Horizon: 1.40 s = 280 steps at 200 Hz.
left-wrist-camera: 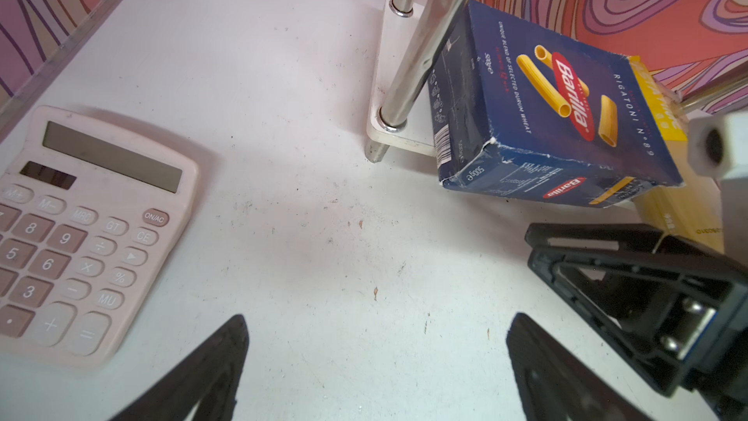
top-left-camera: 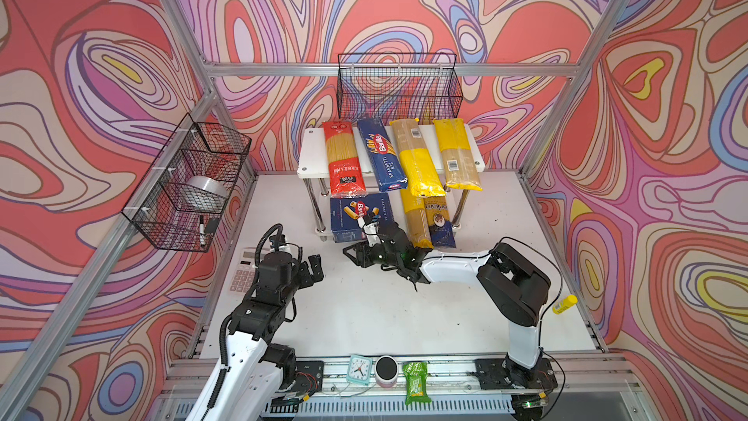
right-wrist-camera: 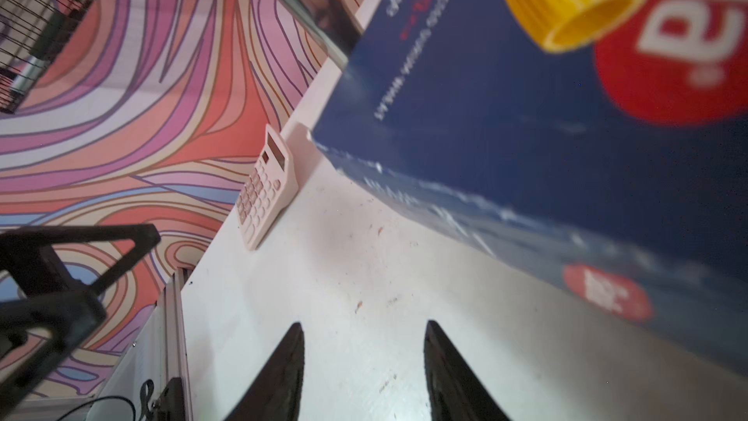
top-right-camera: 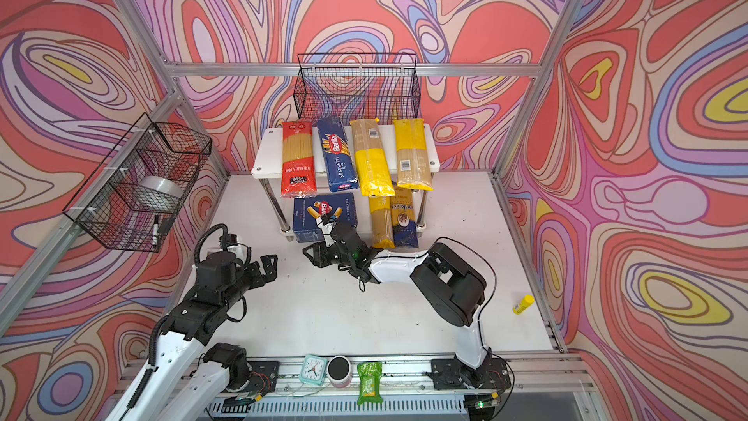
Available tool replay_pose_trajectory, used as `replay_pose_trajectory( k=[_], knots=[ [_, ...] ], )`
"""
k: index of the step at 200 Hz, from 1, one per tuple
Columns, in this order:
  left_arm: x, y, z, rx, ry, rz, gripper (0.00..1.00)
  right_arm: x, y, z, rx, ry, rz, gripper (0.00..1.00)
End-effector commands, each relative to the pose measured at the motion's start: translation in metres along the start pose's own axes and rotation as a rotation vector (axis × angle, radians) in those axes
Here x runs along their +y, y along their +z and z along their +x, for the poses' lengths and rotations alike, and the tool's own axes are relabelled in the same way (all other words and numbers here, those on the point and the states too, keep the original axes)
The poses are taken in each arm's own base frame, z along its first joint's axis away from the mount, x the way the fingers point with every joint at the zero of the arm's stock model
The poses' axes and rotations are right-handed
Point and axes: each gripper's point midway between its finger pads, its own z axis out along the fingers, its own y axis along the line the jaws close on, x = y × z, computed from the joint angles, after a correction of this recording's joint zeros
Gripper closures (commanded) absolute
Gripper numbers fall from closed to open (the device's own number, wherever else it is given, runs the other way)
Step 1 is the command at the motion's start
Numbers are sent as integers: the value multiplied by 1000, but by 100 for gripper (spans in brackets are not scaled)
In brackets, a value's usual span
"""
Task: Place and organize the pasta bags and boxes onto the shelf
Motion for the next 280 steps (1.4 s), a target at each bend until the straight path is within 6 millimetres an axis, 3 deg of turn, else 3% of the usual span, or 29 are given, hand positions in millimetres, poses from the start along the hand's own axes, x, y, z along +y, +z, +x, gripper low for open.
replay_pose_trajectory(
  k=[1,63,94,121,145,169,183,186,194,216,221,248,280],
  knots=[
    [6,6,6,14,-11,-26,0,2,12,-10,-32,-6,-5,51],
    [4,7,-15,-30,37,-55,0,-13,38,-27,-36,-72,75,51],
    [5,5,-18,-39,60,-63,0,-35,41,-47,-29,-95,128,49],
    [10,5,-19,-71,51,-82,0,-47,45,-51,-7,-106,121,49],
    [12,9,-20,-90,54,-89,0,-51,41,-50,2,-135,135,48],
    [14,13,-26,-115,69,-106,0,-51,25,-45,2,-139,134,47],
    [12,13,-31,-136,89,-100,0,-43,8,-47,-20,-151,124,46],
    [18,19,-19,-108,104,-112,0,-42,3,-47,-24,-153,125,46],
    [18,20,-25,-149,118,-111,0,-41,-9,-46,-27,-168,135,45],
    [25,22,-39,-241,171,-141,0,-54,-51,-39,-42,-204,261,44],
    [27,24,-40,-259,188,-146,0,-66,-61,-31,-34,-203,303,44],
    [44,40,-45,-324,194,-176,0,-110,-137,-38,-84,-184,496,44],
    [63,57,-55,-461,164,-178,0,-167,-236,-59,-186,-199,791,44]
  ],
)
